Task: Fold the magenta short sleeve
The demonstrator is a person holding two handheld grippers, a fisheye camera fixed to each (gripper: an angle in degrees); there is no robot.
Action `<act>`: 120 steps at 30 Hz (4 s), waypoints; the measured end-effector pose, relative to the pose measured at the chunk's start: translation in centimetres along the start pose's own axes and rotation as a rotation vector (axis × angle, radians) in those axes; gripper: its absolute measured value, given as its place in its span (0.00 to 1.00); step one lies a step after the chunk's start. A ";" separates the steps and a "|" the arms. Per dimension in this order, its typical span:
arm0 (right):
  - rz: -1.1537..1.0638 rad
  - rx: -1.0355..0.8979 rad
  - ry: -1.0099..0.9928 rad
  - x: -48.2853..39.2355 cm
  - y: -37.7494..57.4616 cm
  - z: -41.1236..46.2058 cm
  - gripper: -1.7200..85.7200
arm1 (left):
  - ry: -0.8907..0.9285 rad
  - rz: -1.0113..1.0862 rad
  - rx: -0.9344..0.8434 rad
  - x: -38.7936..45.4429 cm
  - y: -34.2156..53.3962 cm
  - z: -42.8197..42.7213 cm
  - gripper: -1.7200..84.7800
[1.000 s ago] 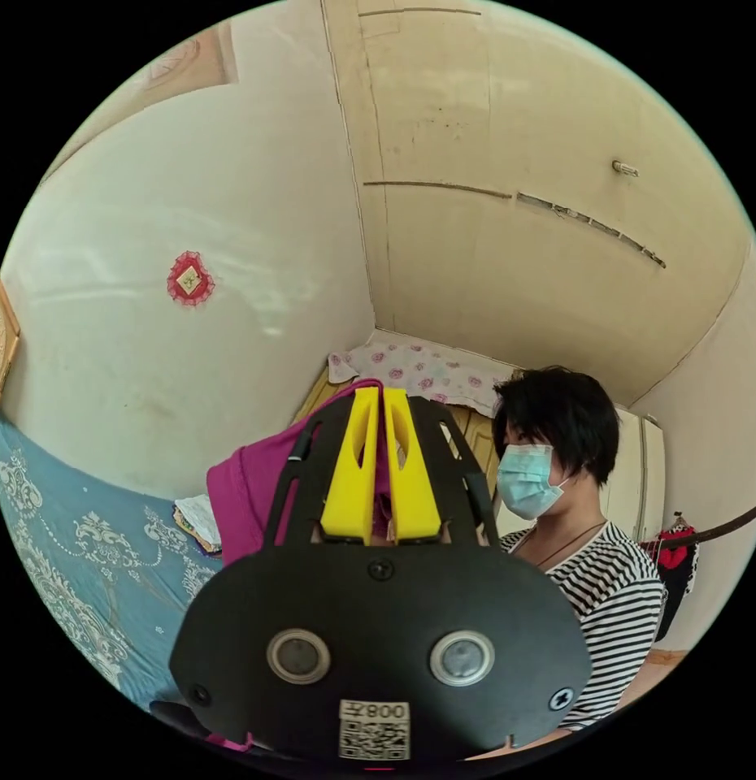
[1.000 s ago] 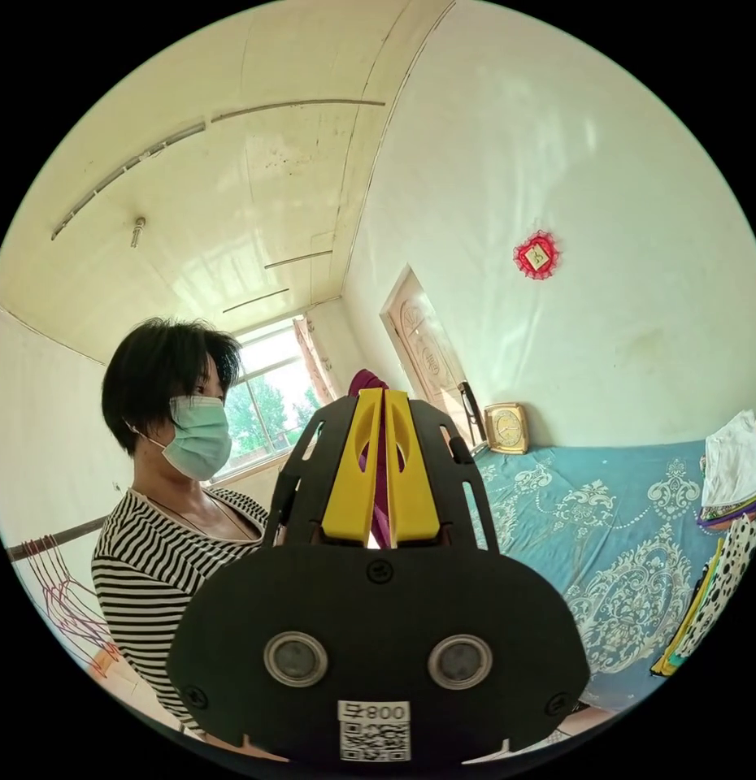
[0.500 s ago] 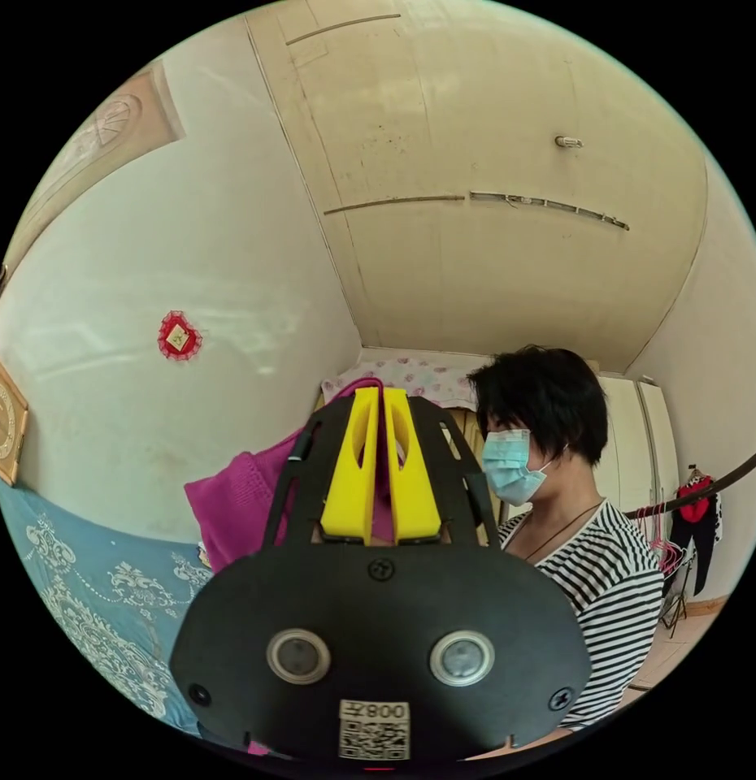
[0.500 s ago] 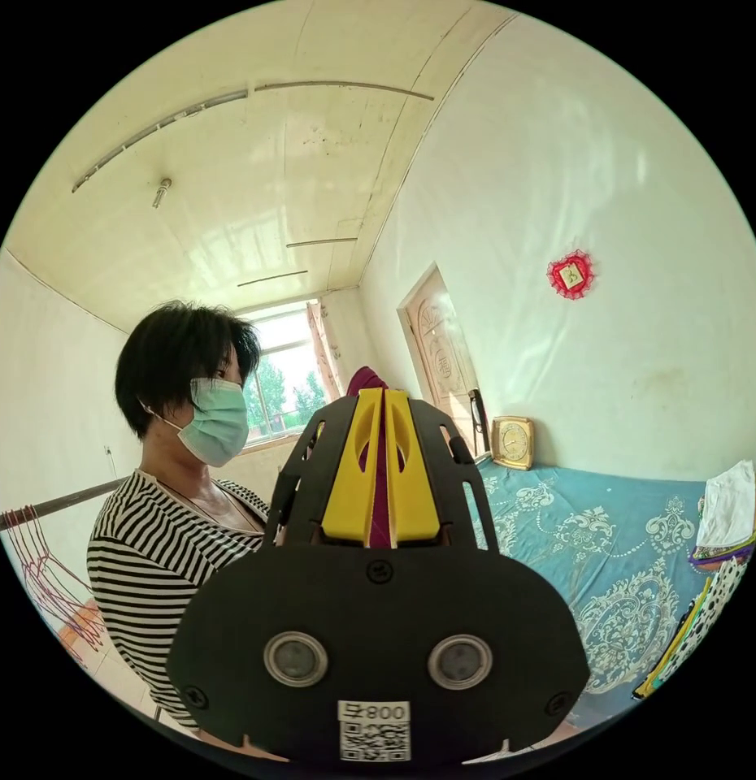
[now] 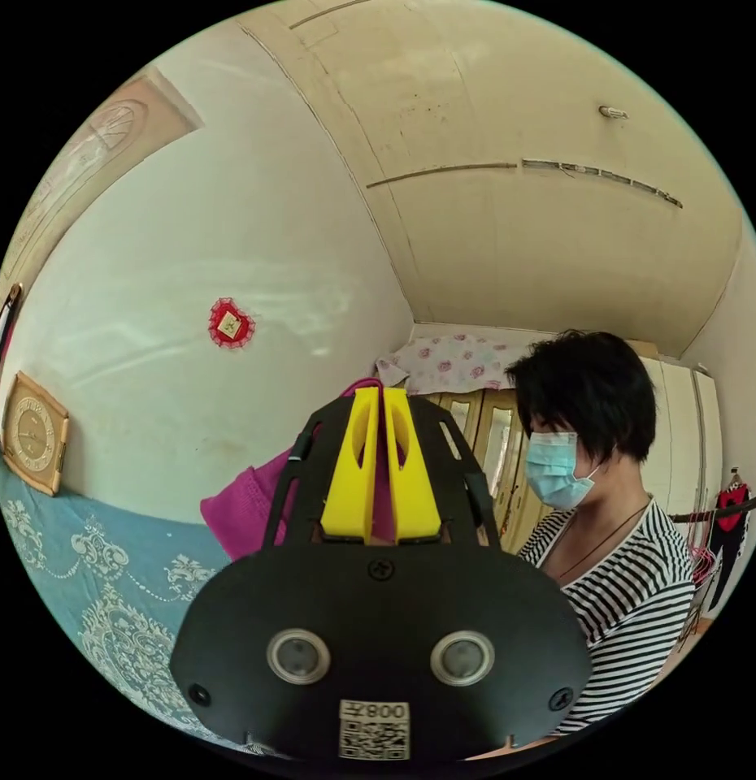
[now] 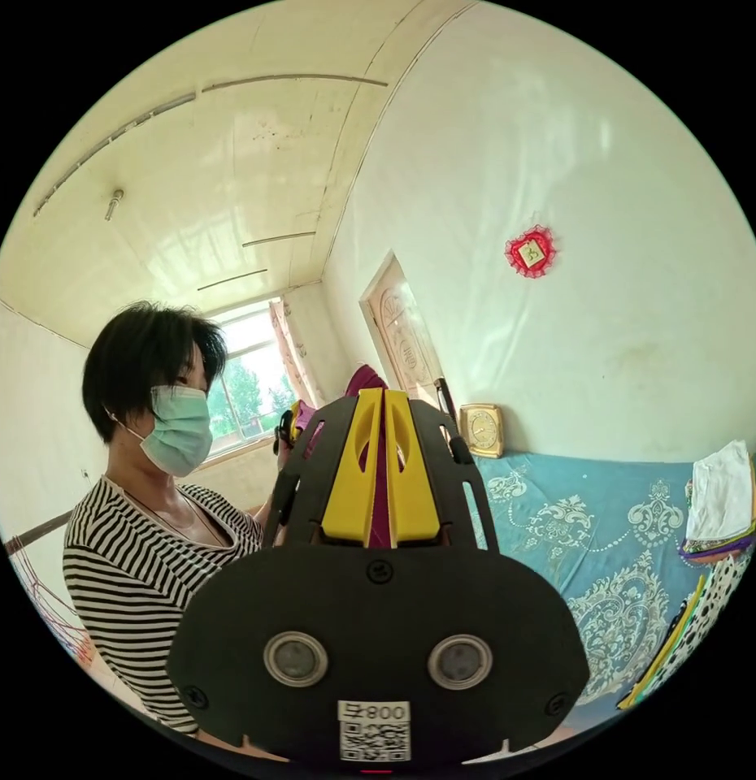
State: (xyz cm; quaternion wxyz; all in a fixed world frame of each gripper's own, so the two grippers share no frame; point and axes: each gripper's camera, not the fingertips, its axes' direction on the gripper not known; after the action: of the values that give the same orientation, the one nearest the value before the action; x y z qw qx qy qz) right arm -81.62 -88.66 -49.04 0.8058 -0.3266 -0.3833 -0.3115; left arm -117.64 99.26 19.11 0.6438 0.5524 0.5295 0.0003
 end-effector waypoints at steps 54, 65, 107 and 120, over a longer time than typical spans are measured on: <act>1.003 -0.569 0.442 27.6 56.5 36.5 0.10 | -0.623 -1.101 -0.852 -30.1 70.7 21.3 0.12; 0.972 -0.766 0.512 26.2 58.6 43.3 0.11 | -0.615 -1.100 -0.945 -26.2 73.1 22.5 0.10; 0.349 -0.239 0.358 5.2 18.0 25.1 0.02 | -0.377 -0.309 -0.599 2.1 31.2 21.5 0.05; 1.058 -0.523 0.372 2.3 57.2 17.0 0.02 | -0.572 -1.084 -0.801 7.9 62.1 3.5 0.04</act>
State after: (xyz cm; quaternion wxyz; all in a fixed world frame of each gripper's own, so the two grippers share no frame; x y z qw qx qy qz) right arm -44.49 -42.34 -55.25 0.7977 -0.5994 0.0666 -0.0054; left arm -75.50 125.65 57.30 0.8192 -0.0867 0.4991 -0.2690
